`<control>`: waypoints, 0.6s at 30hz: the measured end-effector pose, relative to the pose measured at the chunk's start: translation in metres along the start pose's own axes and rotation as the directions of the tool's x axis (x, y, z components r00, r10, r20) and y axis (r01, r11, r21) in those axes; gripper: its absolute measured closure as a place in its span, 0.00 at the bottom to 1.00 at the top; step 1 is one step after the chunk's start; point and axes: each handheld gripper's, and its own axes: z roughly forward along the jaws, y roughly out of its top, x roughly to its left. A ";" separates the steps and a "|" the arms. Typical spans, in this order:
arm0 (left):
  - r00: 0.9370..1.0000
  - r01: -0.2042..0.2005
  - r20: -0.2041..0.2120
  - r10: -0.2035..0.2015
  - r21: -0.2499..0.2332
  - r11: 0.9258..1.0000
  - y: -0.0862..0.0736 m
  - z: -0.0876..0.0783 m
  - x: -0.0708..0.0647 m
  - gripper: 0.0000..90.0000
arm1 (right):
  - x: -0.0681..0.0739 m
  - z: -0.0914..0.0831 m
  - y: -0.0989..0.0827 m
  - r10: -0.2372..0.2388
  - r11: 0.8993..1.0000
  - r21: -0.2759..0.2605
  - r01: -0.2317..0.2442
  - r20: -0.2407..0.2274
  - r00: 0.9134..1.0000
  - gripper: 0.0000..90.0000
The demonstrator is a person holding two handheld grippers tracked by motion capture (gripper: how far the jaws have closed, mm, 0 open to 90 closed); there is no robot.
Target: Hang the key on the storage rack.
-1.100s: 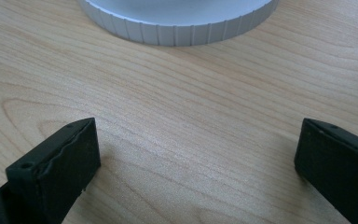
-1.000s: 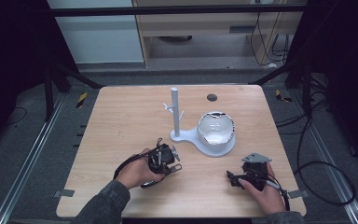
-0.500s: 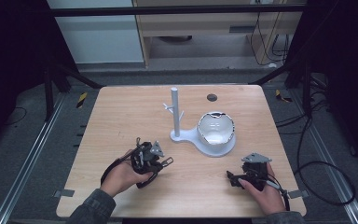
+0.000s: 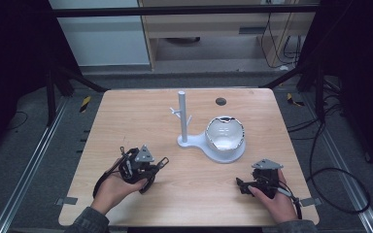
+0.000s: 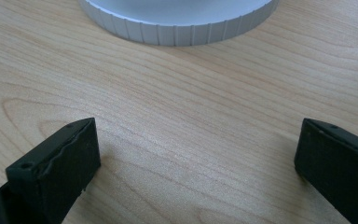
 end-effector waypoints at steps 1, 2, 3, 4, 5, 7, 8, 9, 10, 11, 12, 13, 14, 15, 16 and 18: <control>1.000 0.003 -0.002 -0.003 -0.006 1.000 -0.001 -0.002 0.000 0.89 | 0.000 0.000 0.000 0.000 1.000 0.000 0.000 0.000 1.000 0.00; 1.000 0.007 -0.008 -0.007 -0.017 1.000 -0.002 -0.004 0.001 0.89 | 0.000 0.000 0.000 0.000 1.000 0.000 0.000 0.000 1.000 0.00; 1.000 0.010 -0.015 -0.010 -0.022 1.000 -0.002 -0.005 0.001 0.89 | 0.000 0.000 0.000 0.000 1.000 0.000 0.000 0.000 1.000 0.00; 1.000 0.016 -0.018 -0.016 -0.030 0.999 -0.002 -0.007 0.002 0.89 | 0.000 0.000 0.000 0.000 1.000 0.000 0.000 0.000 1.000 0.00; 0.999 0.019 -0.024 -0.020 -0.038 0.999 -0.003 -0.009 0.003 0.89 | 0.000 0.000 0.000 0.000 1.000 0.000 0.000 0.000 1.000 0.00; 0.999 0.024 -0.036 -0.026 -0.053 0.998 -0.004 -0.011 0.005 0.89 | 0.000 0.000 0.000 0.001 1.000 0.000 -0.001 0.000 1.000 0.00; 0.999 0.030 -0.042 -0.032 -0.063 0.998 -0.004 -0.011 0.006 0.89 | 0.000 0.000 0.000 0.000 1.000 0.000 0.000 0.000 1.000 0.00; 0.998 0.037 -0.049 -0.041 -0.072 0.997 -0.005 -0.013 0.008 0.89 | 0.000 0.000 0.000 0.001 1.000 0.000 -0.001 0.000 1.000 0.00; 0.998 0.040 -0.052 -0.044 -0.079 0.996 -0.005 -0.014 0.009 0.89 | 0.000 0.000 0.000 0.000 1.000 0.000 0.000 0.000 1.000 0.00; 0.997 0.046 -0.055 -0.051 -0.089 0.995 -0.005 -0.015 0.010 0.89 | 0.000 0.000 0.000 0.000 1.000 0.000 0.000 0.000 1.000 0.00; 0.997 0.052 -0.058 -0.058 -0.101 0.994 -0.005 -0.016 0.011 0.89 | 0.000 0.000 0.000 0.000 1.000 0.000 0.000 0.000 1.000 0.00; 0.996 0.057 -0.062 -0.064 -0.109 0.992 -0.005 -0.017 0.011 0.89 | 0.000 0.000 0.000 0.000 1.000 0.000 0.000 0.000 1.000 0.00; 0.995 0.061 -0.068 -0.070 -0.119 0.991 -0.005 -0.018 0.012 0.89 | 0.000 0.000 0.000 0.000 1.000 0.000 0.000 0.000 1.000 0.00; 0.995 0.066 -0.070 -0.075 -0.130 0.989 -0.005 -0.019 0.013 0.89 | 0.000 0.000 0.000 0.001 1.000 0.000 -0.001 0.000 1.000 0.00; 0.994 0.072 -0.072 -0.083 -0.142 0.987 -0.004 -0.020 0.013 0.89 | 0.000 0.000 0.000 0.000 1.000 0.000 0.000 0.000 1.000 0.00; 0.993 0.080 -0.077 -0.094 -0.162 0.984 -0.002 -0.022 0.015 0.89 | 0.000 0.000 0.000 0.000 1.000 0.000 0.000 0.000 1.000 0.00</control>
